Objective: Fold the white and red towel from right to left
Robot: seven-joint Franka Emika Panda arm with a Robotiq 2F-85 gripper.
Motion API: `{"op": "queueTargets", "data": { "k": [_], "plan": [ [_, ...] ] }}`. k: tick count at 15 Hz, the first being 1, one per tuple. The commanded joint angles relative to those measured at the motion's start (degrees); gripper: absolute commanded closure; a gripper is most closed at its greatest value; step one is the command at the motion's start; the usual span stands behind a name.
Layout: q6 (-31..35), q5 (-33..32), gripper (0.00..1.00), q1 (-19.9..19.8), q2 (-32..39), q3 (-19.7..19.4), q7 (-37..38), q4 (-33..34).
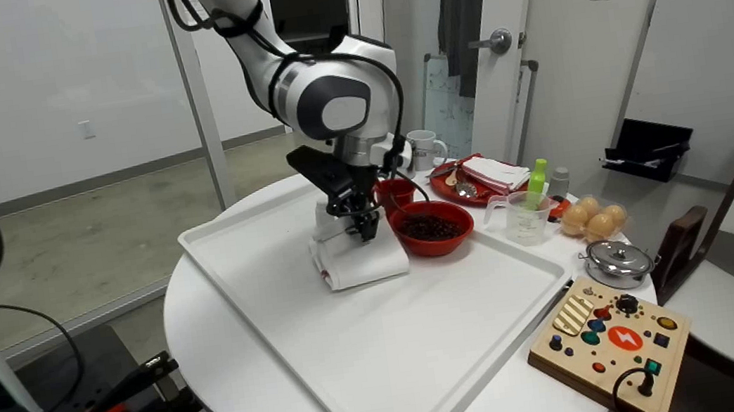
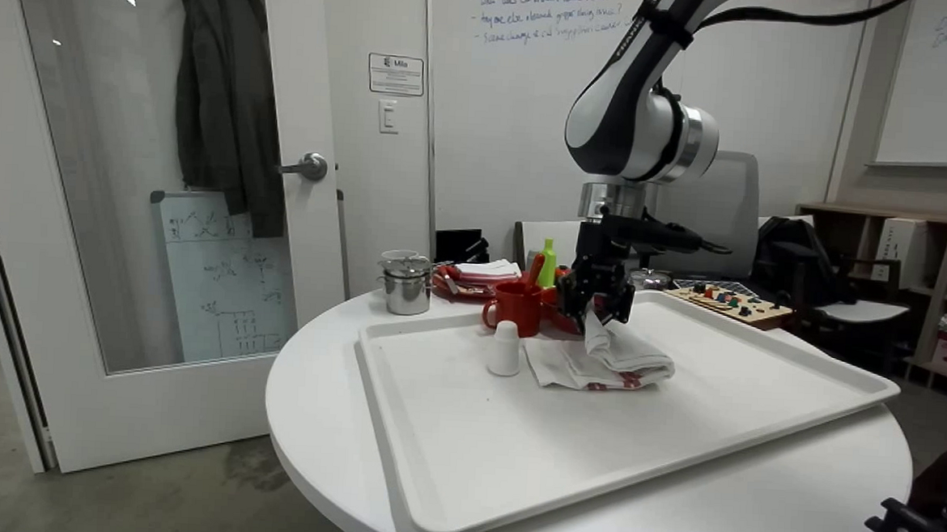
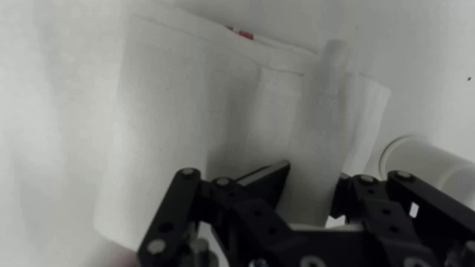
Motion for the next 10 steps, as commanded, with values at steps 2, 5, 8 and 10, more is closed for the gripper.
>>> {"op": "queueTargets", "data": {
  "k": [2, 5, 8, 10],
  "plan": [
    [-1.9, -1.6, 0.96, -0.9, 3.8, -0.7, 2.1, 6.8],
    [-2.3, -1.6, 0.93, -1.3, 4.4, -0.3, 1.2, 7.8],
    [-3.4, -1.3, 0.93, -1.2, 4.2, 0.5, 0.4, 7.2],
    [-4.5, -1.1, 0.93, -1.2, 3.8, 1.3, -0.4, 6.1]
  ]
}}
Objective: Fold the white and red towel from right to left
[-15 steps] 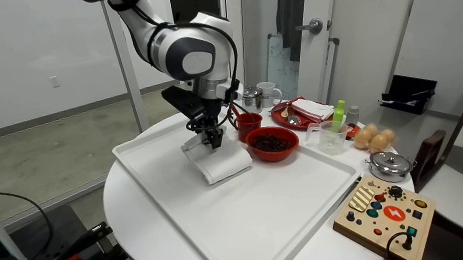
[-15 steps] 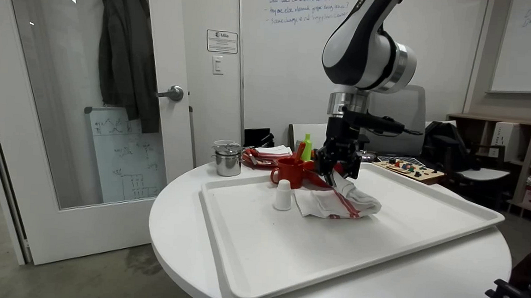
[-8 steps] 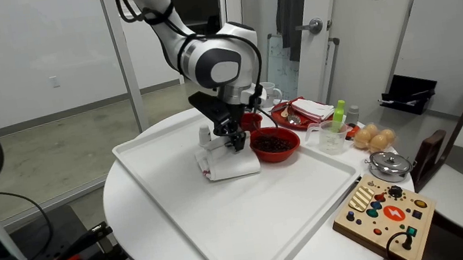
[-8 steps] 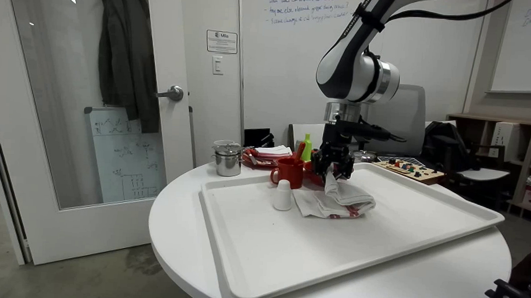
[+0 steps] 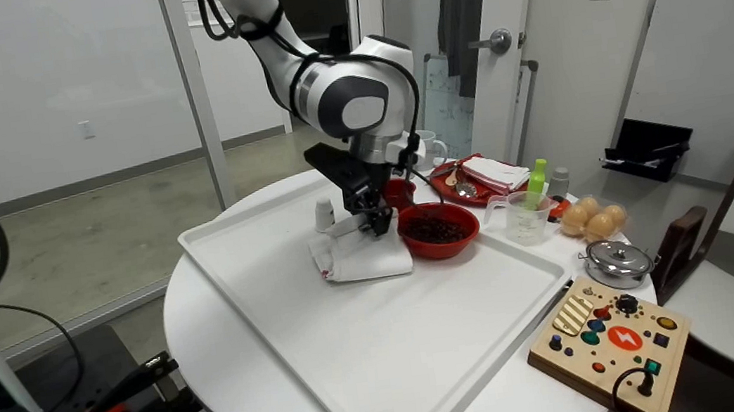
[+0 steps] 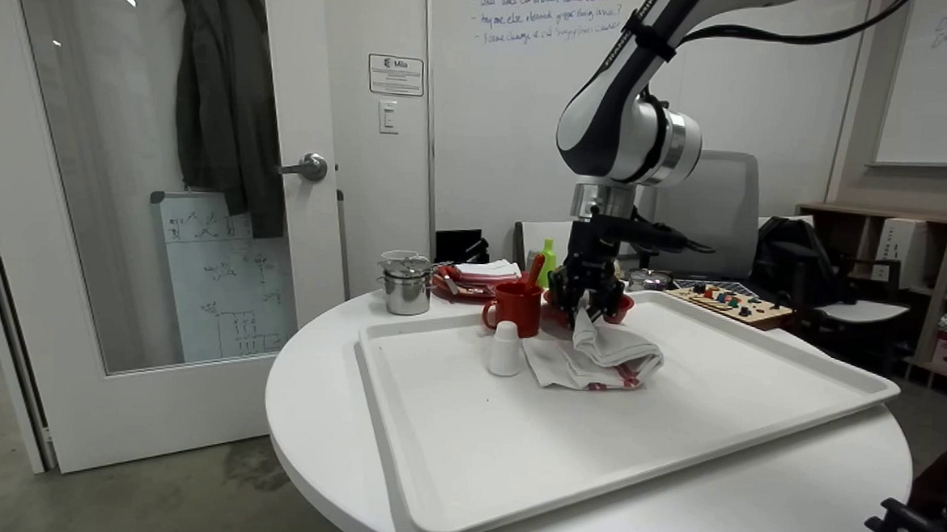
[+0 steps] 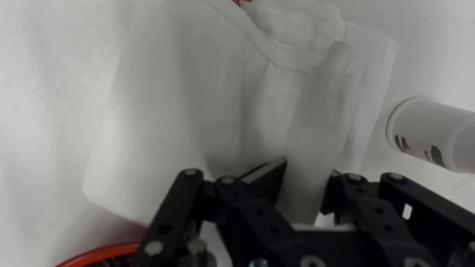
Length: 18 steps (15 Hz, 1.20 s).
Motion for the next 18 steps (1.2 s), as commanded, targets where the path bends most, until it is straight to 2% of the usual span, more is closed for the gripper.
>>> {"op": "queueTargets", "data": {
  "k": [1, 4, 5, 6, 8, 9, 11, 16, 18],
  "plan": [
    [-2.4, -1.2, 0.93, 0.2, 0.1, 1.2, -0.4, -0.4],
    [-2.5, -2.1, 0.92, 1.4, -0.3, 1.4, 0.2, -1.8],
    [-1.7, -0.8, 0.67, 0.4, 0.1, 1.7, 0.0, -1.1],
    [-1.6, -0.9, 0.91, 0.6, 0.1, 1.8, 0.0, -1.3],
    [-1.6, -0.8, 0.77, 0.5, 0.1, 1.8, 0.0, -1.3],
    [-1.7, -0.6, 0.45, 0.2, -0.1, 2.0, -0.2, -1.5],
    [-1.4, -0.1, 0.39, -0.2, -1.2, 2.3, -0.7, -2.4],
    [-0.3, 0.4, 0.05, -0.4, -5.5, 3.0, -1.4, -6.2],
    [-1.6, -1.4, 0.0, 0.6, -7.9, 2.1, -0.3, -8.0]
  ]
}}
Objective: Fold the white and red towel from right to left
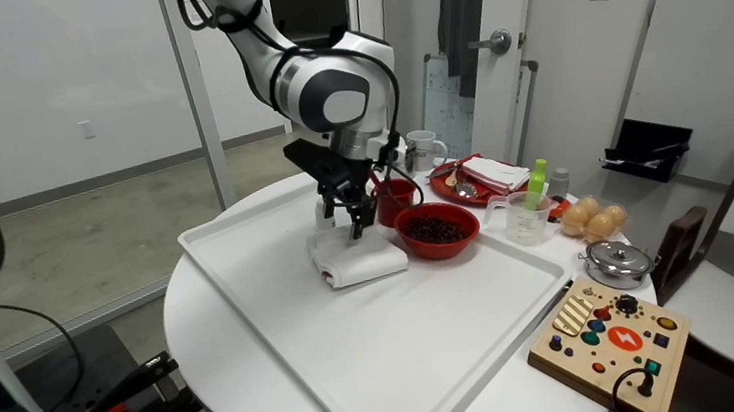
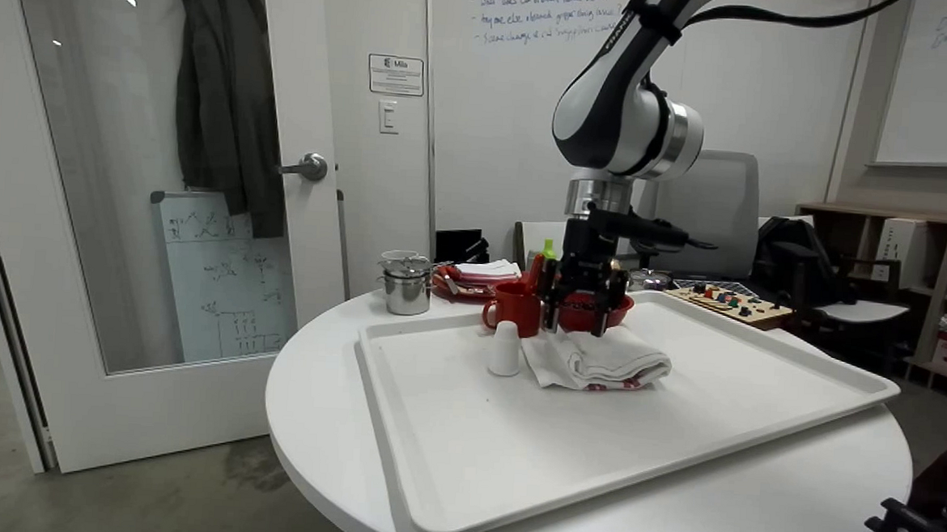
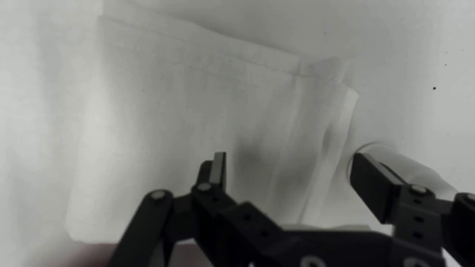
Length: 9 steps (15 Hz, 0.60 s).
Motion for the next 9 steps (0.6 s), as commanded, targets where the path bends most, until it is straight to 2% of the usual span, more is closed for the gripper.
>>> {"op": "queueTargets", "data": {
  "k": [1, 5, 6, 9],
  "plan": [
    [-1.0, -1.4, 0.0, 0.4, -6.4, -0.4, 0.0, -5.6],
    [-1.7, -3.6, 0.0, 1.1, -9.9, -1.4, 1.2, -8.4],
    [-2.9, -4.5, 0.0, -0.5, -10.3, -2.8, 0.2, -7.8],
    [-3.7, -5.2, 0.0, -2.0, -14.4, -4.4, -1.4, -10.9]
  ]
}}
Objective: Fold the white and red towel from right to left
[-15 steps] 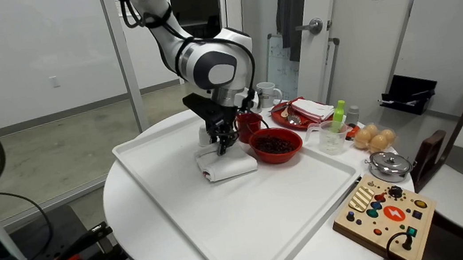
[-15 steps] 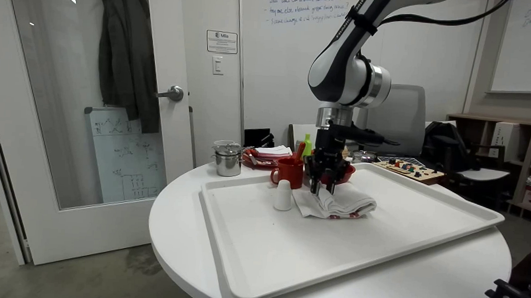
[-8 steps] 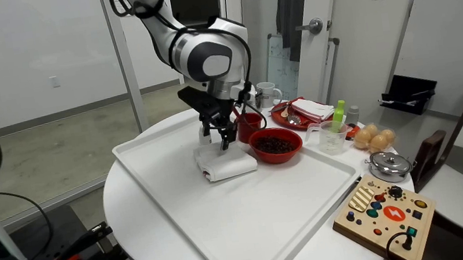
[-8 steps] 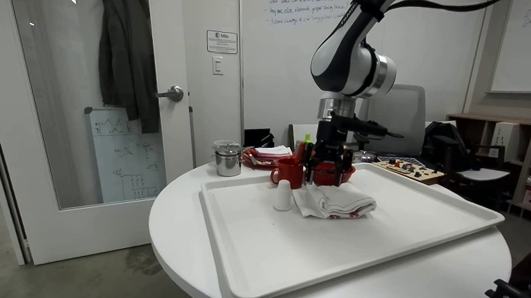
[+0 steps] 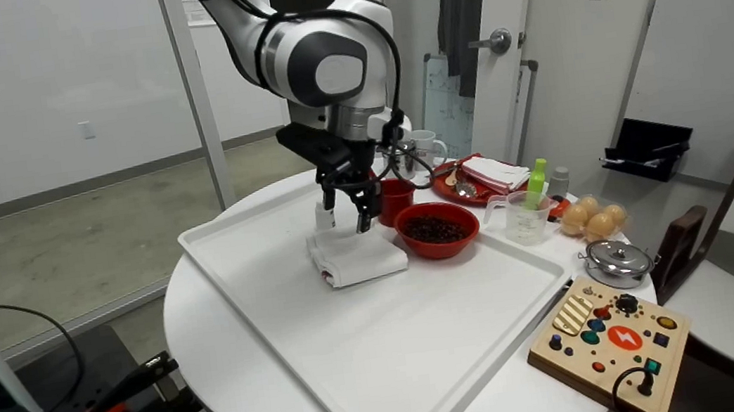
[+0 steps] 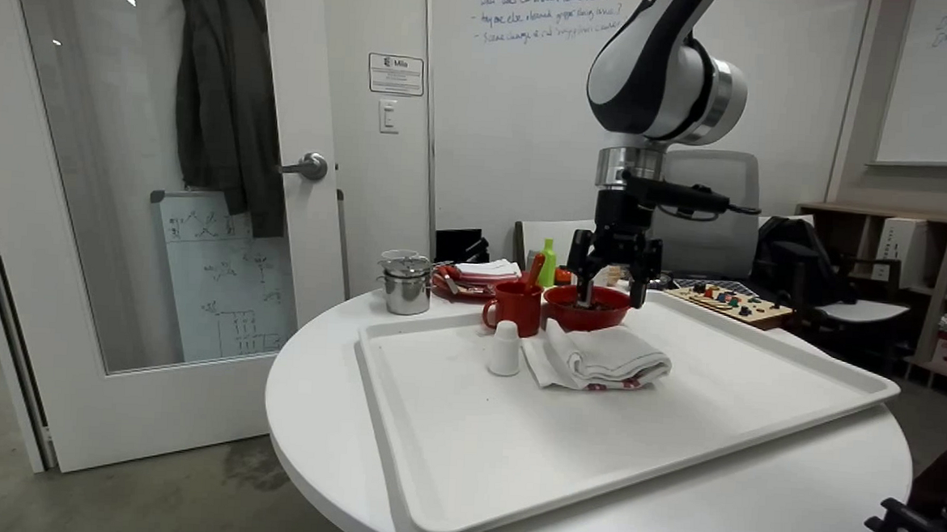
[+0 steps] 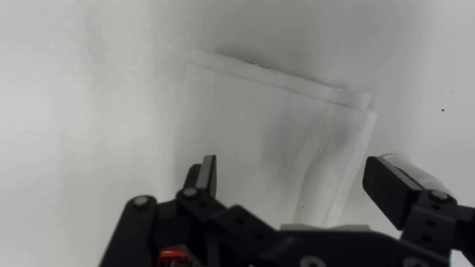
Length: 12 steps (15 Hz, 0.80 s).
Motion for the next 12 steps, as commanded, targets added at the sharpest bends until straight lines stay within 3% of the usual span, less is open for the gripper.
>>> {"op": "queueTargets", "data": {
  "k": [1, 12],
  "plan": [
    [-2.4, -1.9, 0.0, -2.1, -5.7, -2.4, -1.4, -3.8],
    [-6.3, -2.8, 0.0, -7.0, -13.9, -6.8, -9.1, -7.7]
  ]
}}
